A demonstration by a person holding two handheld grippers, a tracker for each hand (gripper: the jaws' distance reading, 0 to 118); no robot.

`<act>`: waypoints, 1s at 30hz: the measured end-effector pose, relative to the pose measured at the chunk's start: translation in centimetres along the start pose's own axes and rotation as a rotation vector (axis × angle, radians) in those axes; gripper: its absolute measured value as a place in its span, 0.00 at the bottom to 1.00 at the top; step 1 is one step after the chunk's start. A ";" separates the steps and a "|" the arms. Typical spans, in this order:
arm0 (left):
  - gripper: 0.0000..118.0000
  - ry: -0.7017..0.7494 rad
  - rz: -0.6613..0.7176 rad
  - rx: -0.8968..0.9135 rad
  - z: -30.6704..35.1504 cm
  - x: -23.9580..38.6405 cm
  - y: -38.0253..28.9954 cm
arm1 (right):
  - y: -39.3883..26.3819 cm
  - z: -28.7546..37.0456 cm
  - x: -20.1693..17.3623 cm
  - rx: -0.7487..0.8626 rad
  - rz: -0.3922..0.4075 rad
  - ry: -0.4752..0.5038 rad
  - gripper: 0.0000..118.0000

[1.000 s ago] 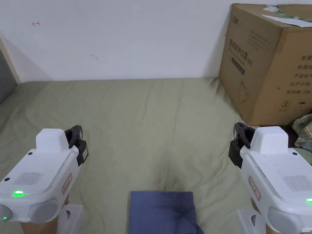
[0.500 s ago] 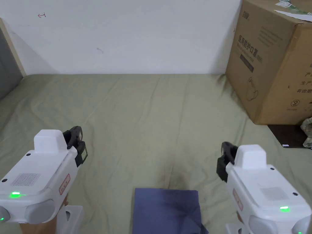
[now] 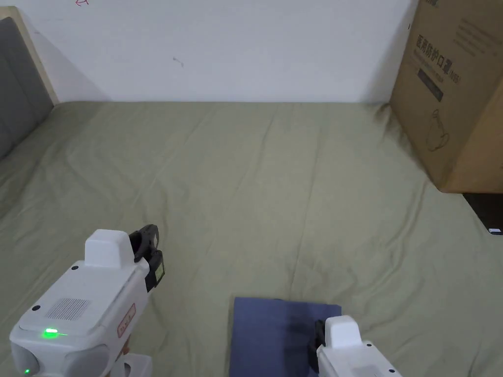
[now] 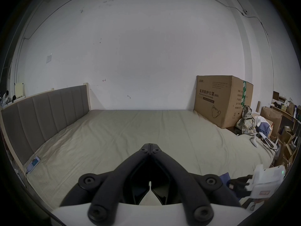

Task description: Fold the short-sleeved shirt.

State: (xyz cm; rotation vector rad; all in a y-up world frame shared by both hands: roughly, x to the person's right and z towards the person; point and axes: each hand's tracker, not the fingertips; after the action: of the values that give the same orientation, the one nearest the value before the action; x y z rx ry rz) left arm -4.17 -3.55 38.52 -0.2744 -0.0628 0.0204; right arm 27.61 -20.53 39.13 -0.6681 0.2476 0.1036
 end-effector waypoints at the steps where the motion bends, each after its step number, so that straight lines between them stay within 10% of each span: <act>1: 0.00 -0.003 0.004 -0.006 -0.1 0.0 -0.2 | -0.5 -0.7 -0.1 -0.027 0.007 -0.007 0.00; 12: 0.05 -0.223 0.270 -0.309 -3.4 0.5 -4.3 | -2.5 -1.9 0.7 -0.019 -0.021 0.013 0.00; 14: 0.22 -0.283 0.381 -0.434 -4.9 0.8 -5.8 | -2.4 -2.0 0.7 -0.023 -0.019 0.014 0.00; 17: 0.86 -0.382 0.463 -0.672 -8.1 1.7 -8.7 | -2.3 -1.9 0.7 -0.029 -0.025 0.012 0.00; 19: 1.00 -0.380 0.460 -0.751 -9.4 2.4 -10.6 | -2.2 -1.9 0.7 -0.034 -0.030 0.012 0.00; 24: 0.98 -0.424 0.455 -0.846 -11.8 3.5 -13.4 | -2.2 -1.8 0.8 -0.037 -0.038 0.017 0.00; 30: 0.53 -0.487 0.443 -0.863 -13.3 4.4 -15.2 | -2.2 -1.8 1.0 -0.039 -0.033 0.026 0.00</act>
State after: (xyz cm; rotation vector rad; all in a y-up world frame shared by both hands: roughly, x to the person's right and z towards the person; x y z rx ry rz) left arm 1.29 -21.65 30.17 -1.1399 -0.5004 0.5096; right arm 28.60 -23.32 38.82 -0.7124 0.2605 0.0682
